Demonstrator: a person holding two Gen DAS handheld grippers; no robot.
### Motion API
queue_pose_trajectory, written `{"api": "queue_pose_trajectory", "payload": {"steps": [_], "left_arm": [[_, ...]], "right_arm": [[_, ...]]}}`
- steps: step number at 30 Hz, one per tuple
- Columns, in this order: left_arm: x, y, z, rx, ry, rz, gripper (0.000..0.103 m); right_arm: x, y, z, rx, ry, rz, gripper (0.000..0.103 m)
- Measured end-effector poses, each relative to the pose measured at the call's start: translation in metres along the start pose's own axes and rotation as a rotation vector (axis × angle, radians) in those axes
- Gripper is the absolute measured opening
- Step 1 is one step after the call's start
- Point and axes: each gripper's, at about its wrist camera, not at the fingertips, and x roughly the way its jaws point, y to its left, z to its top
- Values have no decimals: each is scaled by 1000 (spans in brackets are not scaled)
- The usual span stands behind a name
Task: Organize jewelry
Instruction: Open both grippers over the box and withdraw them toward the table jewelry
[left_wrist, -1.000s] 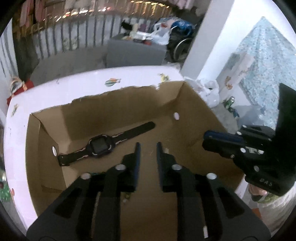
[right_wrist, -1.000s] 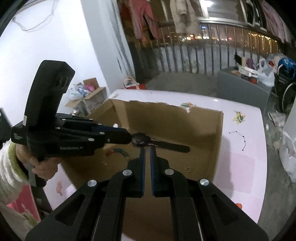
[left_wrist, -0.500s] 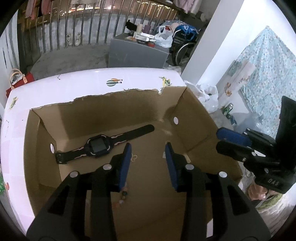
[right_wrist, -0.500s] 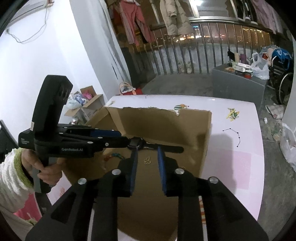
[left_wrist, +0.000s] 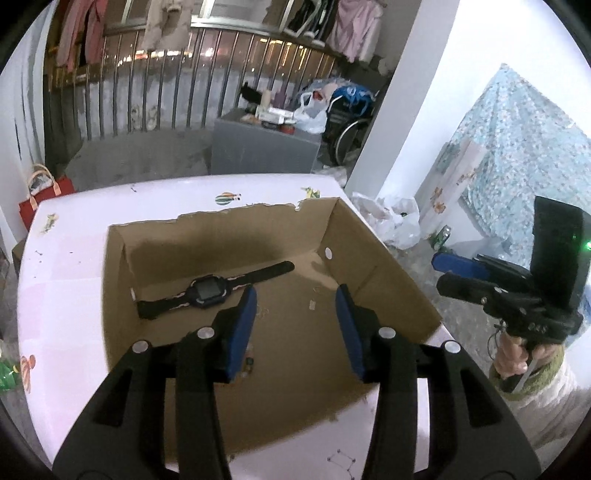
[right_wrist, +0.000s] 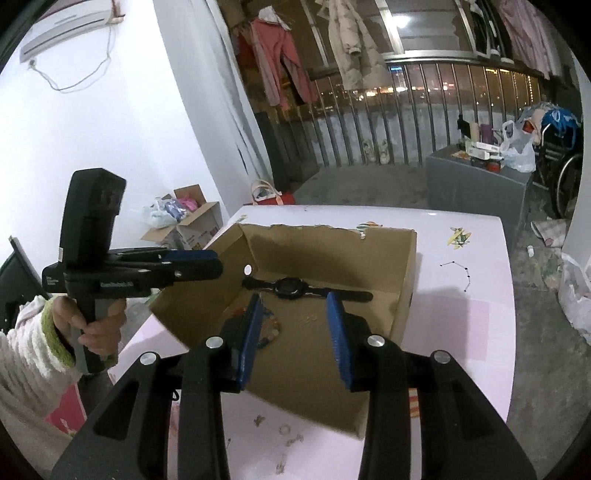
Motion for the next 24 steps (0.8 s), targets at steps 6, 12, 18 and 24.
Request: {"api": "queue_pose_trajectory", "payload": {"steps": [6,12,18,24], "left_arm": [[-43,-21,-42,82,-64,-25,44],[-57,-45,-91,184,-37,-104,45],[-22,-65,-129,320,42,-116,45],[20,-66,-143,427,108,-74,44]], "right_arm": [[-30,12,-37,-13,-21,45,36],[-34,17,-79,-26,53,40,36],[-12,17,-116,0,140,37,36],[8,15,-138,-35,207,31,35]]}}
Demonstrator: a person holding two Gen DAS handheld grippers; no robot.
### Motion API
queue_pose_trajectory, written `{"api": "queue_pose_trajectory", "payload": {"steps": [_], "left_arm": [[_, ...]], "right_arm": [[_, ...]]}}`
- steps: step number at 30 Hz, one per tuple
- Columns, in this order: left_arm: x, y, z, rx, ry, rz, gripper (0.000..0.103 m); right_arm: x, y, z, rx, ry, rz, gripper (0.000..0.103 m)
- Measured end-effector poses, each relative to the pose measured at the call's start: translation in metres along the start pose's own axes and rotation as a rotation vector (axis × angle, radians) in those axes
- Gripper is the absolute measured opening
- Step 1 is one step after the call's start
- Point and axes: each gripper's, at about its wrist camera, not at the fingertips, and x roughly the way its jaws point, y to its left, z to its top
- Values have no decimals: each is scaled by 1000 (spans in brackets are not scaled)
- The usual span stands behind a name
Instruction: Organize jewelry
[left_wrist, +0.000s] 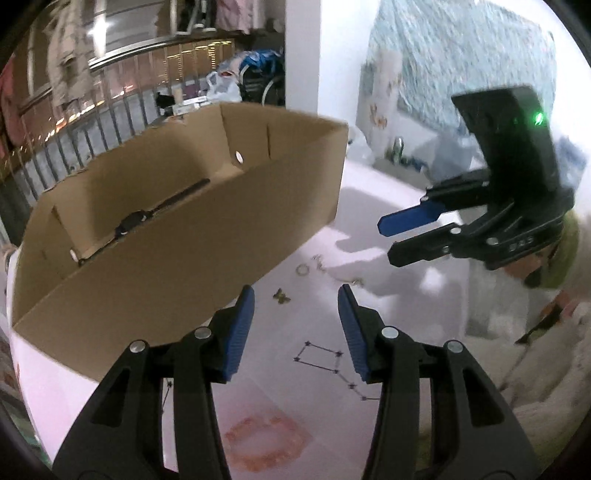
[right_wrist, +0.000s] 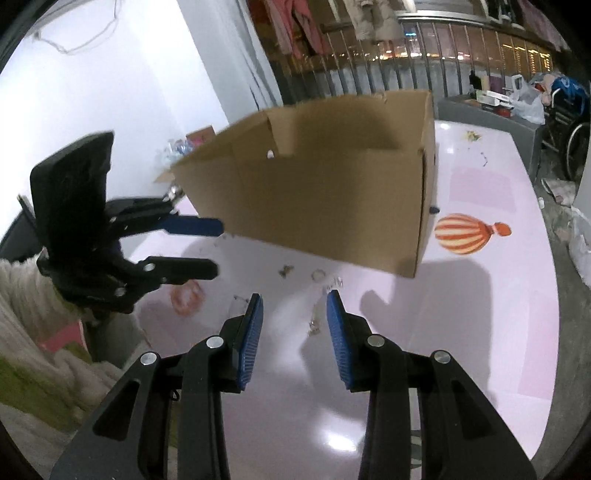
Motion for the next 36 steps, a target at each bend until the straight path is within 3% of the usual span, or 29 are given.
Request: {"api": "queue_pose_trajectory", "payload": {"steps": [6,20,28,36], "left_arm": [[25,1,-1,70,50,-1,38],[51,10,3,125,128,8,22],[51,13,3,119,124,-7,21],[51,12,1,119,116,-32,12]], "right_arm": [[15,1,-5,-70,43,2,30],[36,-3,-1,-148,101,8,19],[41,-5,2,-147,105,13,16],[42,-7,4,-144,115,9,8]]}}
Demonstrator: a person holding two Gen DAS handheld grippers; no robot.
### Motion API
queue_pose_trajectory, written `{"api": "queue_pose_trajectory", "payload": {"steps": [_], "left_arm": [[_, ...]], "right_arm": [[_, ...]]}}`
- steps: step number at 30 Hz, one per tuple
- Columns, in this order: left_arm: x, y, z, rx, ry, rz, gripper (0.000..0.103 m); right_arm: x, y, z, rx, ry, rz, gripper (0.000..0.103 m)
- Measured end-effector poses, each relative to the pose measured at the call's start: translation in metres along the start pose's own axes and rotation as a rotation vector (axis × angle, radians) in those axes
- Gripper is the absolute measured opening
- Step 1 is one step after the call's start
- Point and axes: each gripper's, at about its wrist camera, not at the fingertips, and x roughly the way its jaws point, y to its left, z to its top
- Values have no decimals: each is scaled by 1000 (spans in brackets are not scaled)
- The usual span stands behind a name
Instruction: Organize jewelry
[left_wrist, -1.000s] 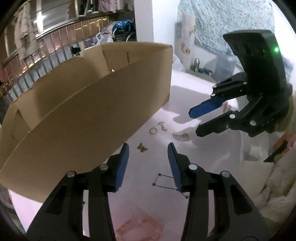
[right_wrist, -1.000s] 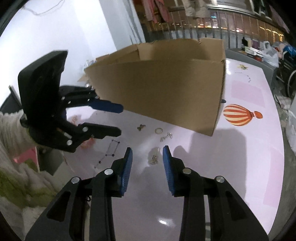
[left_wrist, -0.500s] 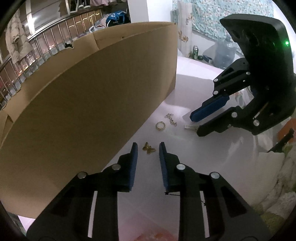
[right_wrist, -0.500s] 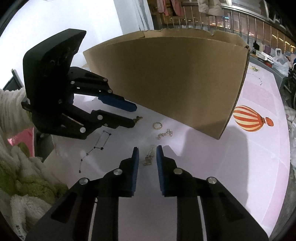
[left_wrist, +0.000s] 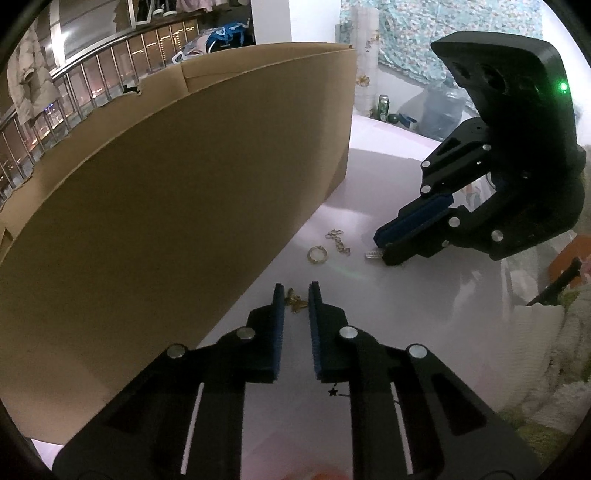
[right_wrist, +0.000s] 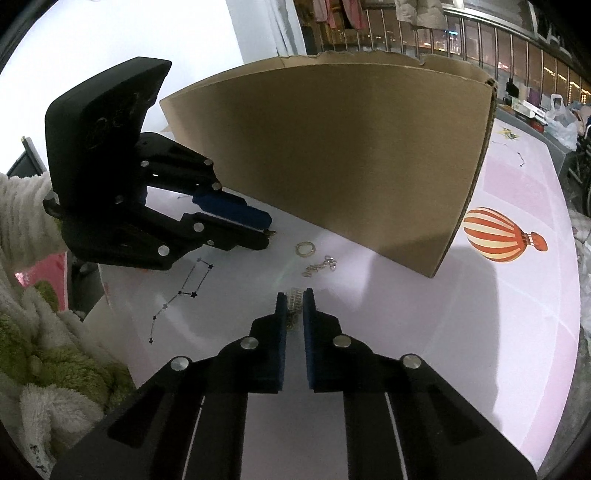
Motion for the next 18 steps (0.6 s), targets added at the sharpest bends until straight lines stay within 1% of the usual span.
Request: {"api": "queue_pose_trajectory", "payload": {"steps": [2,6,8,9,18], "left_arm": [[0,0,1,-3,1,-2,12],[1,0,2,-4,2,1,12],[1,1,3,-4,3,-4,7],[1,0,4,-1,4,-3,7],[1,-4,3,3,7,8,7]], "right_arm": [[1,-1,1,2,0,-2,6],[1,-3,-1,5,-3,0,5],[0,-4,-1,12,-5,2,5],[0,-5,-2,15,-6,3,5],[-3,-12,-1,27,-14,1,5]]}}
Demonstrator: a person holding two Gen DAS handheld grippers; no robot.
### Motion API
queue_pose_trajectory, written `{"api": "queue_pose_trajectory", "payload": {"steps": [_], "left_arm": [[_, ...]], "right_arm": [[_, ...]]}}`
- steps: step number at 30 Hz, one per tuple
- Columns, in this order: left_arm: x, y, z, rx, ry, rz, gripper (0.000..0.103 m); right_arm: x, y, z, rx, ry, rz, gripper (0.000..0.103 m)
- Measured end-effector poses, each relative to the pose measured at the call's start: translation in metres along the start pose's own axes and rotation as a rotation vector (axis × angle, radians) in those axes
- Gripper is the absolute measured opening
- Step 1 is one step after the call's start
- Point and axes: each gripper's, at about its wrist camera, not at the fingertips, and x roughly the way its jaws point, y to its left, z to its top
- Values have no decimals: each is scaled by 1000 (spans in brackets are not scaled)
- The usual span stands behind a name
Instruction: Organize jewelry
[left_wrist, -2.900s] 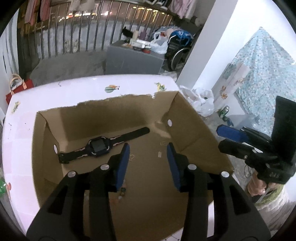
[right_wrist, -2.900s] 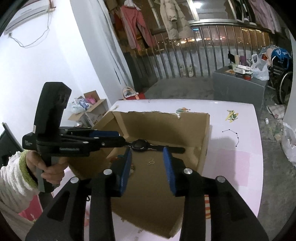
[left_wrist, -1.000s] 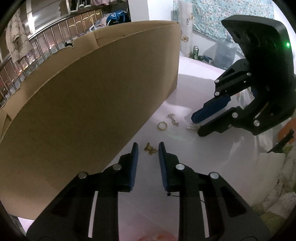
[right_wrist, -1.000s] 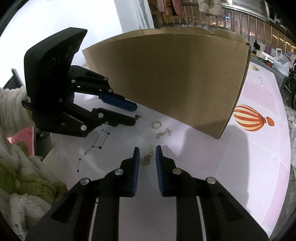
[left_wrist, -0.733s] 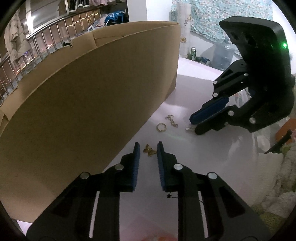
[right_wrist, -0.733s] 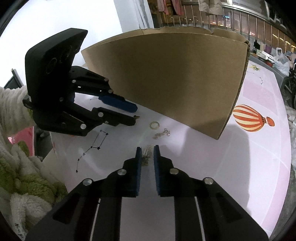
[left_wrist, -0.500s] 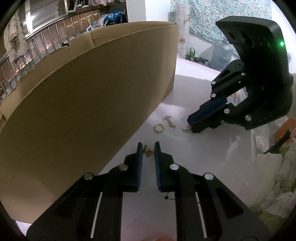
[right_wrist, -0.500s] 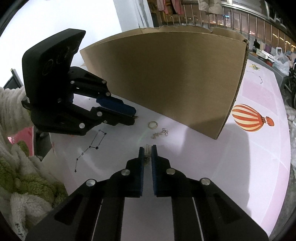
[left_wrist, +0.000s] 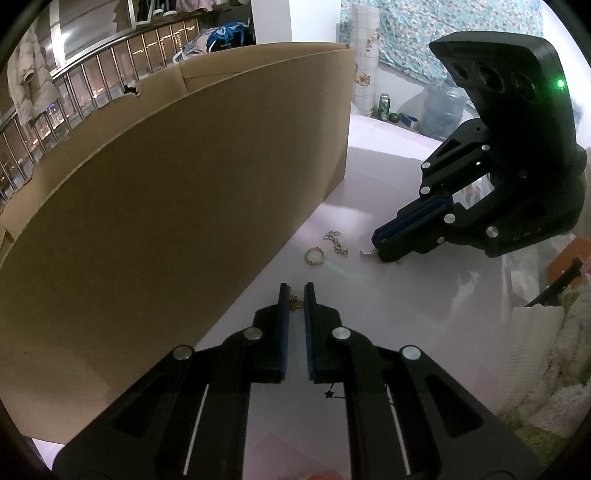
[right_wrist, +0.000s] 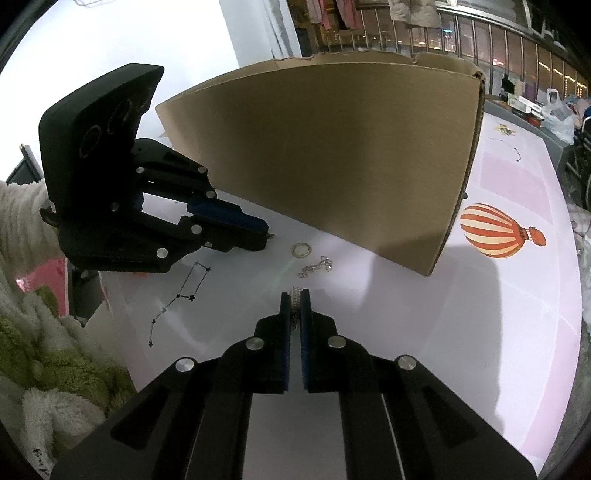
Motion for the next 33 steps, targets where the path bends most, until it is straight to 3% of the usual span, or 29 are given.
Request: {"api": "queue_pose_trajectory", "payload": {"steps": [10,12,25,27,29,33], "left_arm": [[-2,0,-1,-17,-1,1,7],[-3,0,-1,-23,-6,-3,0],[-12,0,-1,-61,-9,17,0],[-12,-1,-1,-68,-11,19,7],[-10,-2,0,-76,-8,29,27],[-2,0,1,-102,6,45,28]], "right_arm": [[-2,0,0,10,-10,-1,4],[-3,0,0,11,-12,0,4],[-8,6,-1,13,-23,-8,4],[-7,7,-1,13,-24,-9,4],[-7,7,-2,15,-24,-8,4],[-7,7,-3,20,-25,-9,4]]}}
